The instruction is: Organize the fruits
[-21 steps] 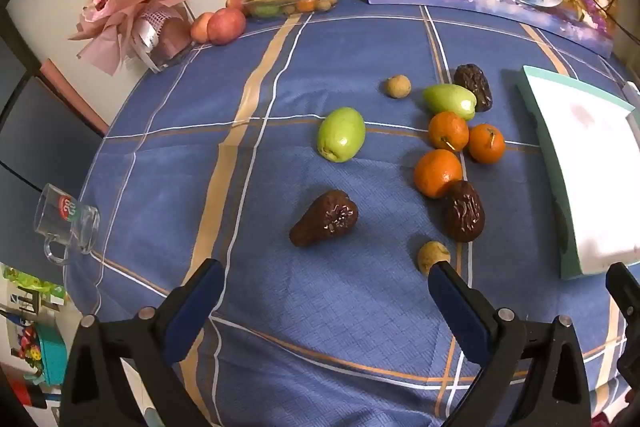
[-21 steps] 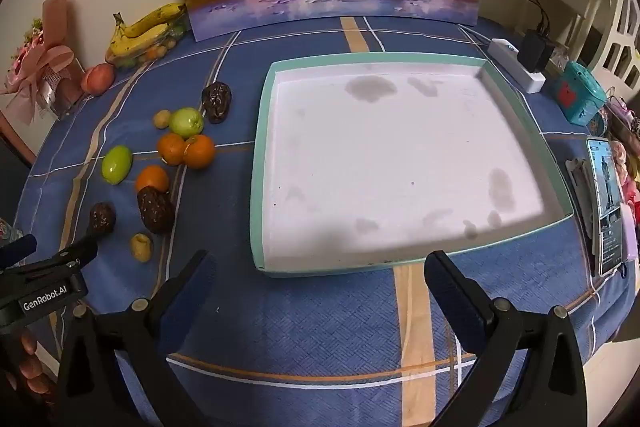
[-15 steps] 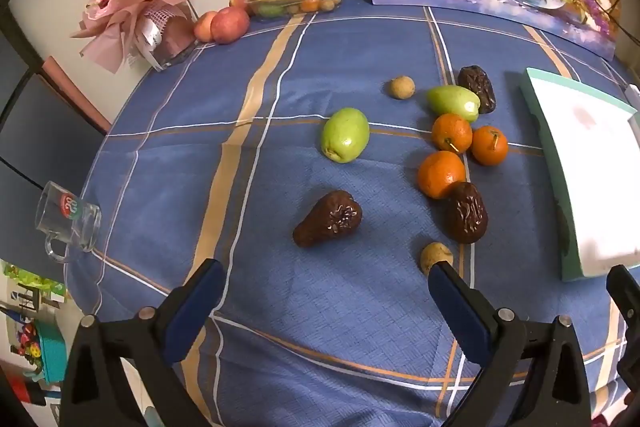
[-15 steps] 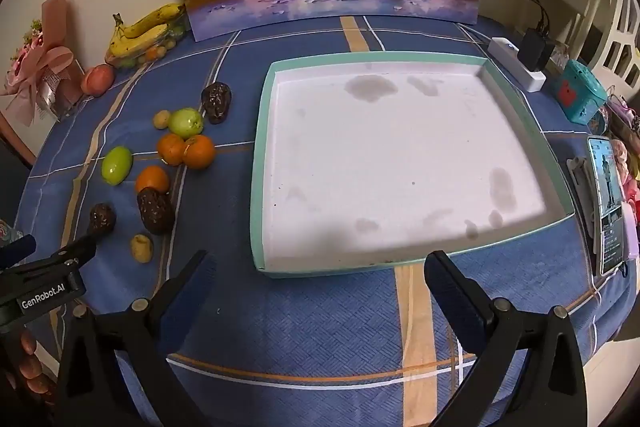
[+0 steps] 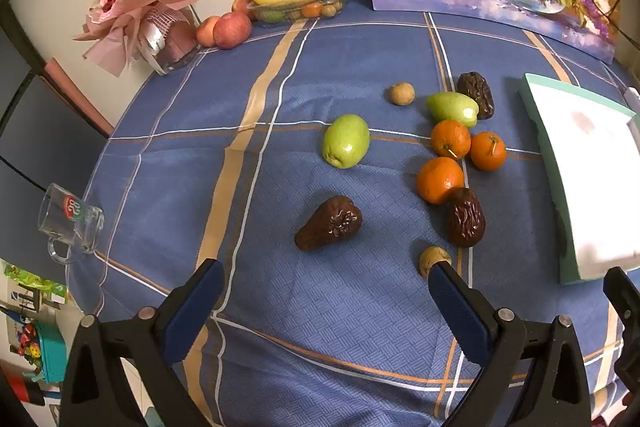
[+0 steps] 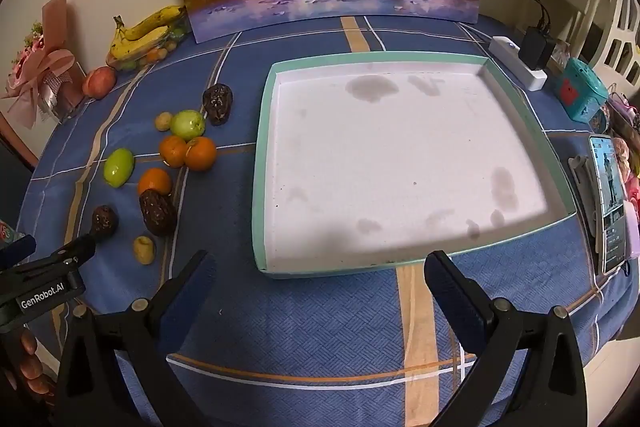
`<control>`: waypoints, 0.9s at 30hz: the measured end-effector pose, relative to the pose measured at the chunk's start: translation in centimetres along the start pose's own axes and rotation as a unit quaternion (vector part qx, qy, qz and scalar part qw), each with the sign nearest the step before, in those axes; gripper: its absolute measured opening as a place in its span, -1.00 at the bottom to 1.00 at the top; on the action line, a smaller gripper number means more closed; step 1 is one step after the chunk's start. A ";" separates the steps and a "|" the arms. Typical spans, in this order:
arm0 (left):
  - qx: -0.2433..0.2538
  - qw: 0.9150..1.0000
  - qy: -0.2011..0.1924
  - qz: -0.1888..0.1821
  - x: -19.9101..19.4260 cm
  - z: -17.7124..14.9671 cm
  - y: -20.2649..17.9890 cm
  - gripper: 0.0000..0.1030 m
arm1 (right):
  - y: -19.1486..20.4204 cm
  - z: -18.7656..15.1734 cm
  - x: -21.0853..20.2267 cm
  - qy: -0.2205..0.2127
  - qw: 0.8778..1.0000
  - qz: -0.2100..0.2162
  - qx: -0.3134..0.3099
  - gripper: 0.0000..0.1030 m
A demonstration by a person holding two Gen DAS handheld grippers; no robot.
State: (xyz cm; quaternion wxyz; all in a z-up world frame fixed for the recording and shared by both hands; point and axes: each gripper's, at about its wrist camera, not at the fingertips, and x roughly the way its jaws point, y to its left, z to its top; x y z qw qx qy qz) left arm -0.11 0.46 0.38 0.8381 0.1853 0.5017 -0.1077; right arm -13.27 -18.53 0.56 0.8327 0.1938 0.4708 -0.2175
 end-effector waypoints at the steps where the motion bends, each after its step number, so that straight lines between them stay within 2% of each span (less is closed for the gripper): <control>1: 0.000 1.000 0.000 0.000 0.0 0.0 0.0 1.00 | 0.0 0.0 0.0 0.000 1.000 0.000 0.000 1.00; 27: -0.003 1.000 0.000 0.000 -0.5 0.3 0.2 1.00 | 0.1 0.0 0.0 0.000 1.000 0.001 0.000 1.00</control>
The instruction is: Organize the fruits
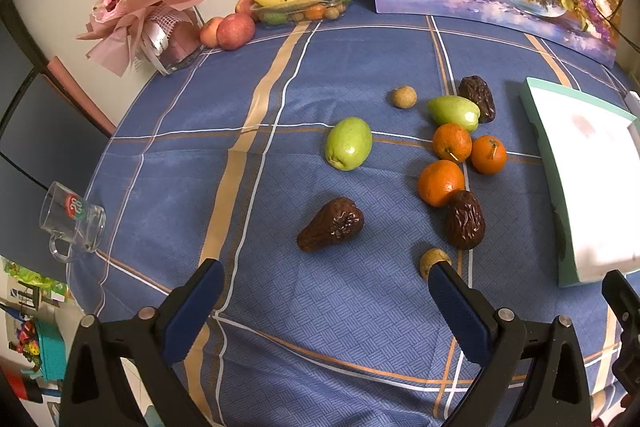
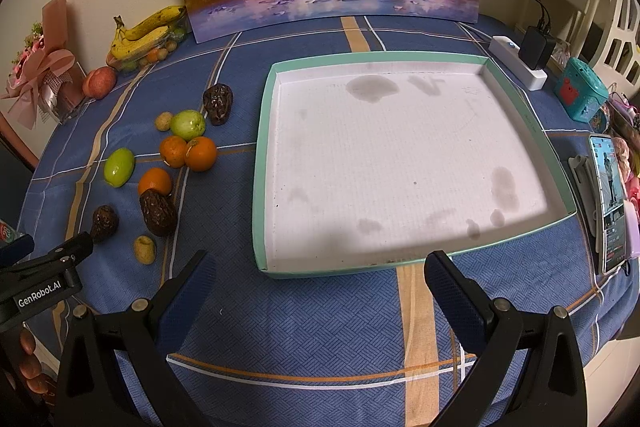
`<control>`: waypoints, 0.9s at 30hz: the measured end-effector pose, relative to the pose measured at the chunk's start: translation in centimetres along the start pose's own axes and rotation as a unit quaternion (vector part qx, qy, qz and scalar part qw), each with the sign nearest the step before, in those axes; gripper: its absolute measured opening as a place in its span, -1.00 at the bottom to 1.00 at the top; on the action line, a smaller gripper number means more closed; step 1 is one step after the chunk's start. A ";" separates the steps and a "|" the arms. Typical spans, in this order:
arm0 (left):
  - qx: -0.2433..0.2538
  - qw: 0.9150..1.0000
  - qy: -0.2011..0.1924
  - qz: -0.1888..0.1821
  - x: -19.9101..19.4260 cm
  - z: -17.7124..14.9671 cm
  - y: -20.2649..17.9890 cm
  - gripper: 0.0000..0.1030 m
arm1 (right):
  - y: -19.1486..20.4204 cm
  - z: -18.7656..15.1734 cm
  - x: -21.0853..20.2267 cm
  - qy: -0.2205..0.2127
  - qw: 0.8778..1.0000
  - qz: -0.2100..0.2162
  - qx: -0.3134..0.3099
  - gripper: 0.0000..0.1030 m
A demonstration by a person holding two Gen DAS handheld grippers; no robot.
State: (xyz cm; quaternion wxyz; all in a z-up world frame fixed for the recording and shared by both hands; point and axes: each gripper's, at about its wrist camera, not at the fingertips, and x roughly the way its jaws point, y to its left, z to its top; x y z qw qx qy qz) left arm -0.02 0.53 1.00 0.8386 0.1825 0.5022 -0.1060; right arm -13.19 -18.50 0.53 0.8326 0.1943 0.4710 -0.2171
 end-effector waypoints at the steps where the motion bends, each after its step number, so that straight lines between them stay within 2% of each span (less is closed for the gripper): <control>1: 0.000 1.000 0.000 0.000 0.0 0.0 0.0 1.00 | 0.0 0.0 0.0 0.000 1.000 0.000 0.000 1.00; 27: -0.010 1.000 -0.004 0.004 0.3 -0.1 0.3 1.00 | 0.0 0.0 0.0 0.001 1.000 0.000 0.000 1.00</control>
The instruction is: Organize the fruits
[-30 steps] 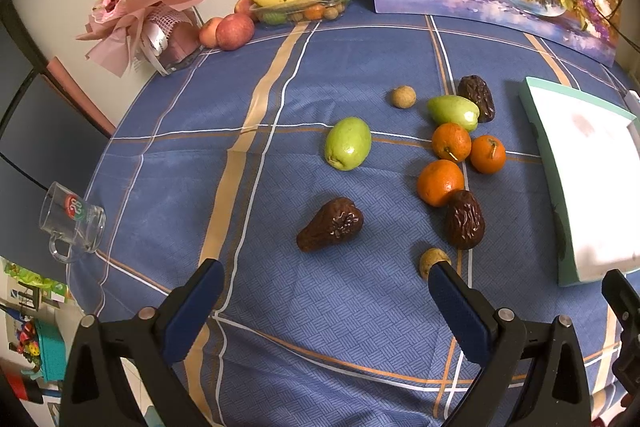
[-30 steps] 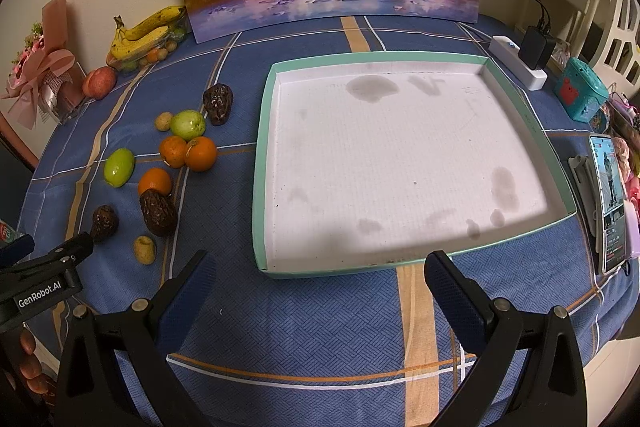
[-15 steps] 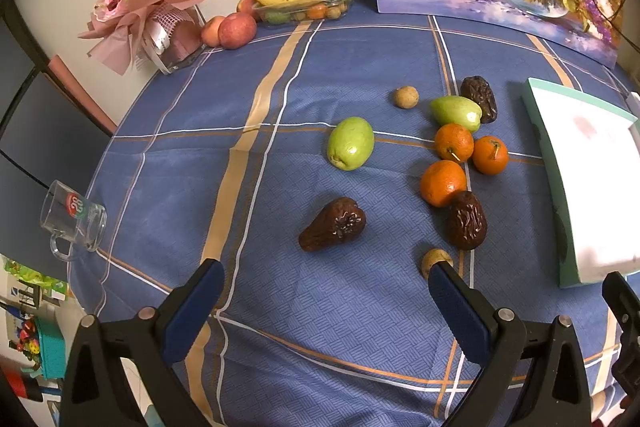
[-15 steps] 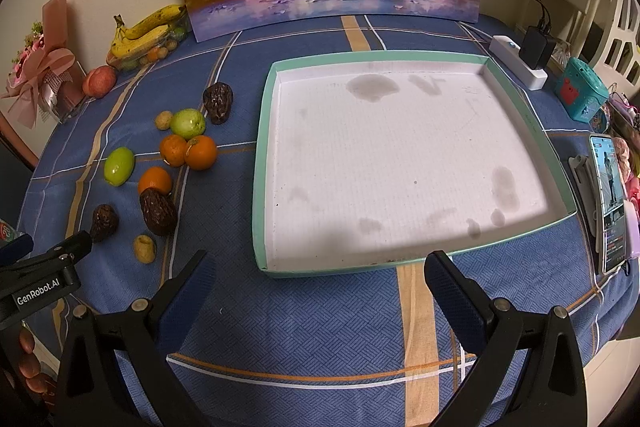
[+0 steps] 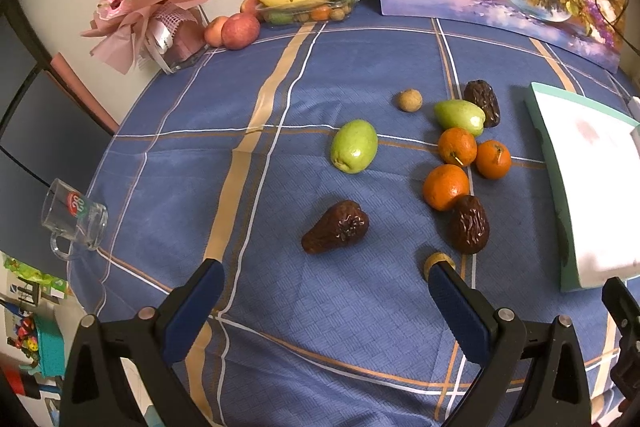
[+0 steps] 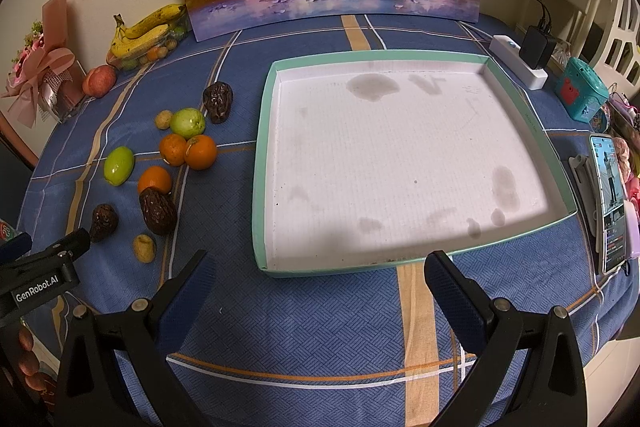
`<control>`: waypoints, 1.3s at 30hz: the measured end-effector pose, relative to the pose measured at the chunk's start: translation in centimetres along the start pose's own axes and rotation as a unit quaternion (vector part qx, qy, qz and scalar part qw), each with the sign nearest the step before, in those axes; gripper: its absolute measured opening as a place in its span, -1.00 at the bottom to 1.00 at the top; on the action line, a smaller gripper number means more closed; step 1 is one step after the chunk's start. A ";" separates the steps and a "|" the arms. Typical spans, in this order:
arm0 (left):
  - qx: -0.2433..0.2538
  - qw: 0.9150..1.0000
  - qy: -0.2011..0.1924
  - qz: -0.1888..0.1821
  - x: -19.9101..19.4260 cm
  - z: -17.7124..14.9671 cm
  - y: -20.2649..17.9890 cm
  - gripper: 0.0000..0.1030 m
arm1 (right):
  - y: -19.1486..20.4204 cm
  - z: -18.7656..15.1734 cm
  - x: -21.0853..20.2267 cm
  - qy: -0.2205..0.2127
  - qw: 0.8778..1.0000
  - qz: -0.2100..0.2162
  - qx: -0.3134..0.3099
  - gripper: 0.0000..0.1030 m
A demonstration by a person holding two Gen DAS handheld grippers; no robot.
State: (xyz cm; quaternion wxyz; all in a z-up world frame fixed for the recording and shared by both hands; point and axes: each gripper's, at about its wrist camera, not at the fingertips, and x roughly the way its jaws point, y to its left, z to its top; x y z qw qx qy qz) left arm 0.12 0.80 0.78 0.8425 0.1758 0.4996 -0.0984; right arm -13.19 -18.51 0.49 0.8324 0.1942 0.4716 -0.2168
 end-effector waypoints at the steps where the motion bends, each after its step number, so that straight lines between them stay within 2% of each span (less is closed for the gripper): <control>1: -0.002 1.000 -0.001 0.000 0.0 0.0 0.0 1.00 | 0.0 0.0 0.0 0.000 1.000 0.000 0.000 1.00; 8: -0.008 1.000 -0.019 -0.006 -0.2 0.2 0.4 1.00 | 0.0 -0.1 -0.1 -0.006 1.000 0.002 0.004 1.00; 20: -0.023 0.996 -0.080 -0.032 -1.3 0.6 1.0 1.00 | 0.3 0.1 -0.4 -0.025 0.999 0.019 -0.002 1.00; 26: -0.003 0.995 -0.075 -0.061 -1.0 0.9 0.5 1.00 | 0.9 0.5 -1.0 -0.059 0.997 0.041 -0.010 1.00; 29: -0.003 0.995 -0.071 -0.064 -0.6 1.1 0.5 1.00 | 1.6 0.5 -0.9 -0.063 0.996 0.051 -0.024 1.00; 34: -0.038 0.994 -0.062 -0.077 0.1 1.6 2.3 1.00 | 2.7 0.9 -0.4 -0.058 0.995 0.069 -0.046 1.00; 39: -0.084 0.991 -0.062 -0.088 0.6 1.9 5.1 1.00 | 4.2 1.5 -0.7 -0.067 0.987 0.130 -0.068 1.00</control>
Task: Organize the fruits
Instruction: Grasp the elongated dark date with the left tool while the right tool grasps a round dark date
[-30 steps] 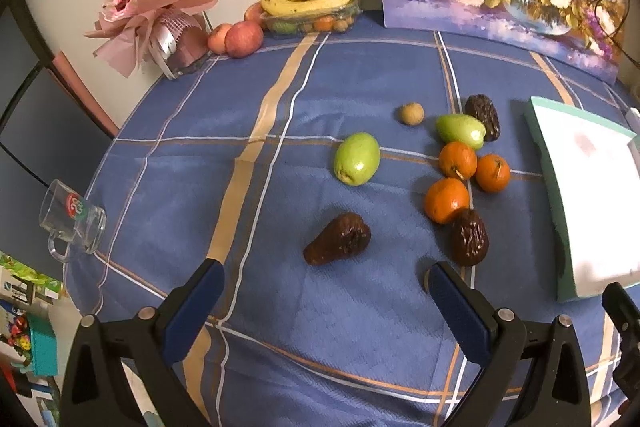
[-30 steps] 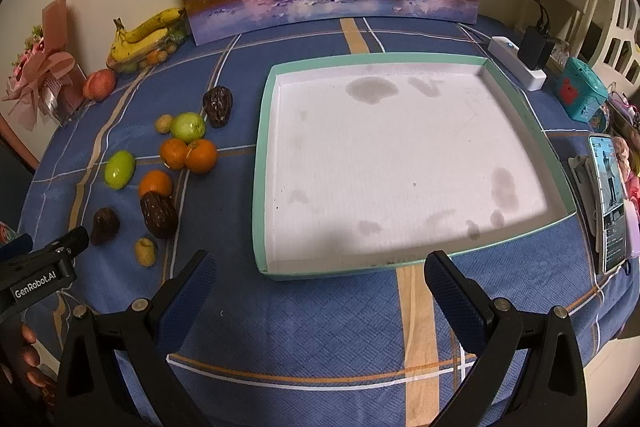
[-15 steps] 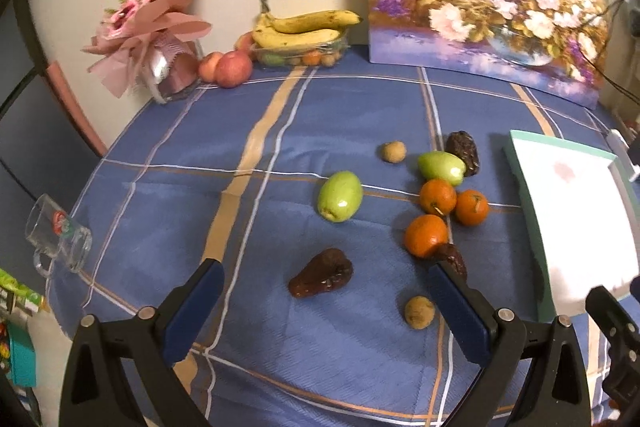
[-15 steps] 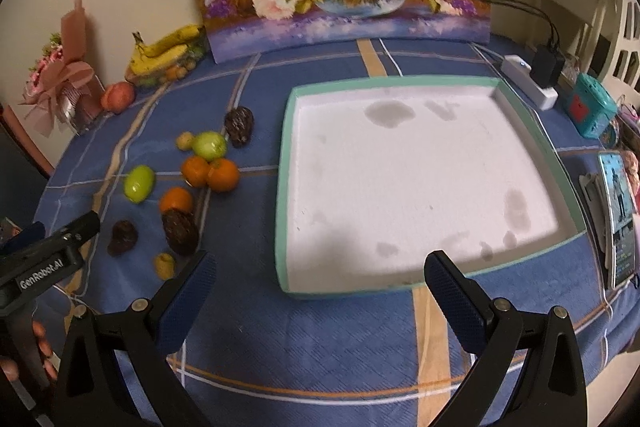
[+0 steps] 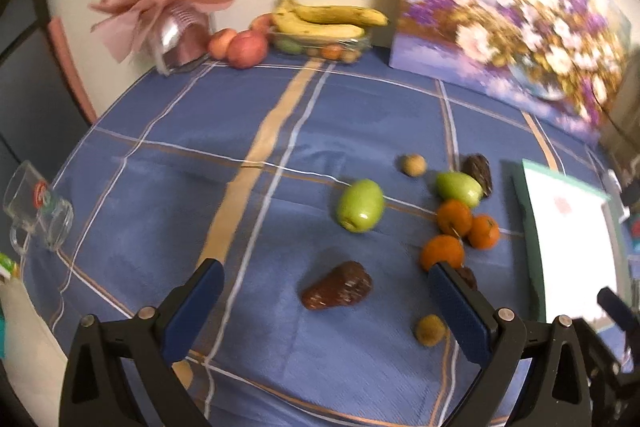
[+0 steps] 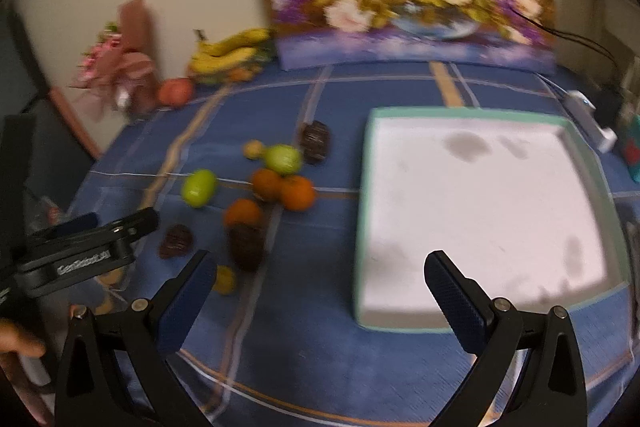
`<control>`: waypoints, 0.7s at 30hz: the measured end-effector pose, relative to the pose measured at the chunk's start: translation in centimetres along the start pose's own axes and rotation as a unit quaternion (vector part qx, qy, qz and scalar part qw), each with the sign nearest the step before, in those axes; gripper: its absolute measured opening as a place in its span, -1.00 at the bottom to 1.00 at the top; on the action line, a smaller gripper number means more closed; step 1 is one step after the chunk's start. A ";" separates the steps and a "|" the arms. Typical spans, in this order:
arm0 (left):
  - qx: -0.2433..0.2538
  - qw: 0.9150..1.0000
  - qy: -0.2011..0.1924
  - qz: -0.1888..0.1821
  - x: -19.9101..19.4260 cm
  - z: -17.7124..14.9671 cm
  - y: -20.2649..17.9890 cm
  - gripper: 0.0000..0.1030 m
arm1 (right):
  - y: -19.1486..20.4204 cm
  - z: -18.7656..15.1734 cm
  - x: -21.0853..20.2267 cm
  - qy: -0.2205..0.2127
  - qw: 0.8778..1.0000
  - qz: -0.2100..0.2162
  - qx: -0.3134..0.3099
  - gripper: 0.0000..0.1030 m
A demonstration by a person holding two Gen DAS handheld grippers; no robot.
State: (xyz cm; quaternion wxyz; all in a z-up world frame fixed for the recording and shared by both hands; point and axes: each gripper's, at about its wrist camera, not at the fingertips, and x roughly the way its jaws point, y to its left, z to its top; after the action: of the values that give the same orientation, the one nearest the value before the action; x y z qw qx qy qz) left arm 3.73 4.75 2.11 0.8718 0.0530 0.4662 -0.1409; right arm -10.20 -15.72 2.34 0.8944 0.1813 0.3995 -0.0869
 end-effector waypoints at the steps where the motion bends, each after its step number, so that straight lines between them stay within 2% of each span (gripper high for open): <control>1: -0.009 1.000 -0.001 0.000 0.0 0.1 0.6 1.00 | 0.4 0.2 0.1 0.000 1.000 0.013 -0.007 1.00; 4: -0.042 0.999 0.002 -0.030 0.1 0.4 2.2 1.00 | 1.4 0.5 0.6 0.006 0.999 0.046 -0.015 1.00; 6: -0.052 0.998 0.012 -0.034 0.6 0.6 2.7 1.00 | 1.8 0.8 1.0 0.007 0.998 0.058 -0.015 1.00; 9: -0.055 0.998 0.021 -0.032 1.2 0.8 2.9 0.99 | 2.6 1.2 1.4 0.008 0.998 0.064 -0.022 1.00; 13: -0.083 0.994 0.043 -0.051 2.5 0.8 3.4 0.93 | 3.3 1.7 1.9 0.014 0.997 0.075 -0.026 0.97; 17: -0.096 0.991 0.071 -0.056 4.0 0.6 3.2 0.85 | 3.5 2.3 3.4 0.030 0.996 0.075 -0.032 0.47; 21: -0.103 0.988 0.089 -0.068 5.4 0.4 2.6 0.84 | 3.8 2.3 4.9 0.054 0.995 0.074 -0.032 0.21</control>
State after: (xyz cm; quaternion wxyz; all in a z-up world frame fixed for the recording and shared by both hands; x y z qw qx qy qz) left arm 7.64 6.09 -2.27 0.8160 -0.0559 0.5566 -0.1456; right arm -4.19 -13.19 1.06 0.8811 0.1857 0.4349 0.0025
